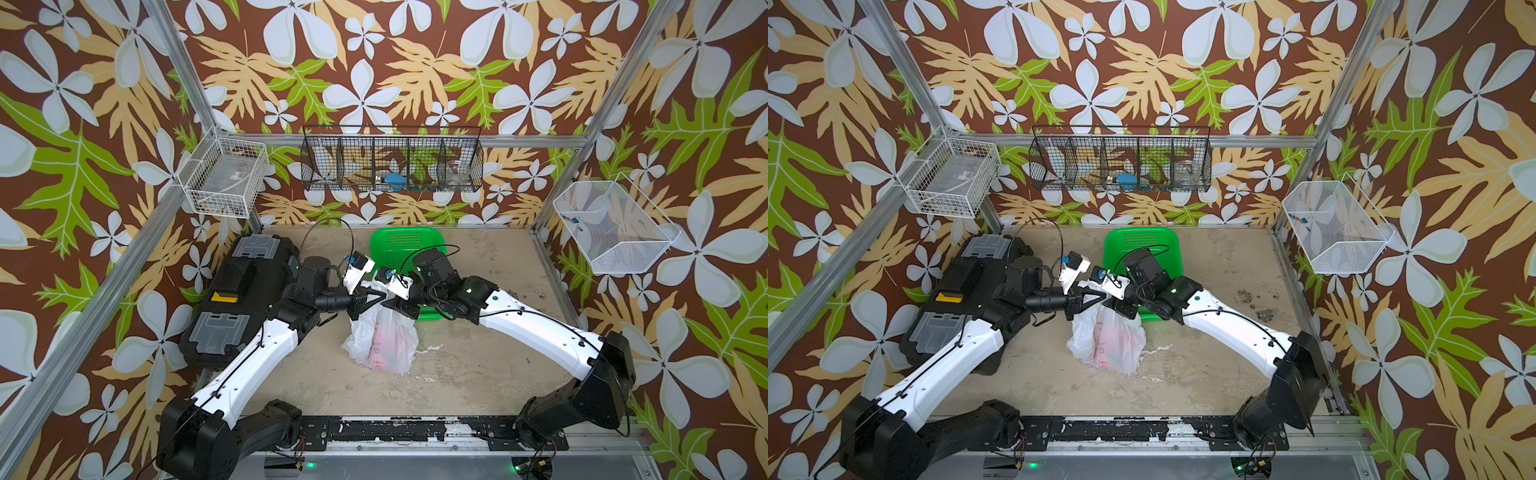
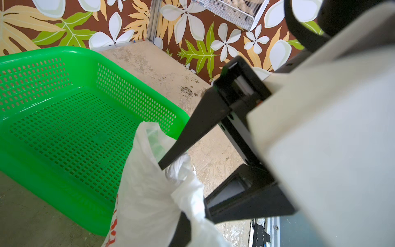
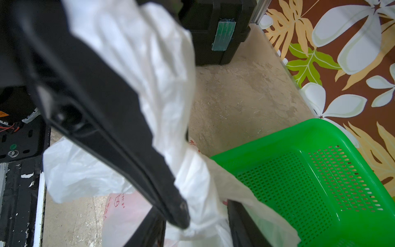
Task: Place the peach into a plastic bag & tie a knot
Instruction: Cross the plastic bag at the center of the board.
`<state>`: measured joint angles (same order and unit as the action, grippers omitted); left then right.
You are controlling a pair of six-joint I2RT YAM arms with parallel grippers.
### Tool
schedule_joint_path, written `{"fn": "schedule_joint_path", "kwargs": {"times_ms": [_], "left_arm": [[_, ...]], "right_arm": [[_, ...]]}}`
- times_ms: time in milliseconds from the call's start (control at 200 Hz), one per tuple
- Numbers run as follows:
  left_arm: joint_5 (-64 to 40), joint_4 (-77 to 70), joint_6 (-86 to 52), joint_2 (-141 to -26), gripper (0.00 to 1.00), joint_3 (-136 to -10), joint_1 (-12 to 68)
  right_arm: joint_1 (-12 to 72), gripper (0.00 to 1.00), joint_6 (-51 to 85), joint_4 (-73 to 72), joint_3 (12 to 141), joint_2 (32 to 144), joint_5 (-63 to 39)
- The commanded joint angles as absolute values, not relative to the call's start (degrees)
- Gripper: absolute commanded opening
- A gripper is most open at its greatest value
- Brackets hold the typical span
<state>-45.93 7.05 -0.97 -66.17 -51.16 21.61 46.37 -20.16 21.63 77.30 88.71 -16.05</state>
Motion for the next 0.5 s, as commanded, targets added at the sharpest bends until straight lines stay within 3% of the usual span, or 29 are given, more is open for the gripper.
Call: {"fn": "schedule_joint_path", "kwargs": {"times_ms": [0, 220, 495], "left_arm": [[-47.22, 6.85, -0.09, -66.09, 0.0, -51.77, 21.77], [-47.24, 6.88, -0.4, -65.92, 0.0, -51.68, 21.8], [-45.95, 7.32, -1.09, -65.31, 0.0, -51.42, 21.73]], "right_arm": [[46.32, 0.47, -19.4, 19.98, 77.83, 89.5, -16.61], [46.45, 0.34, -16.7, 17.84, 78.26, 91.01, -16.08], [46.73, 0.08, -13.35, 11.22, 73.65, 89.62, -10.38]]}}
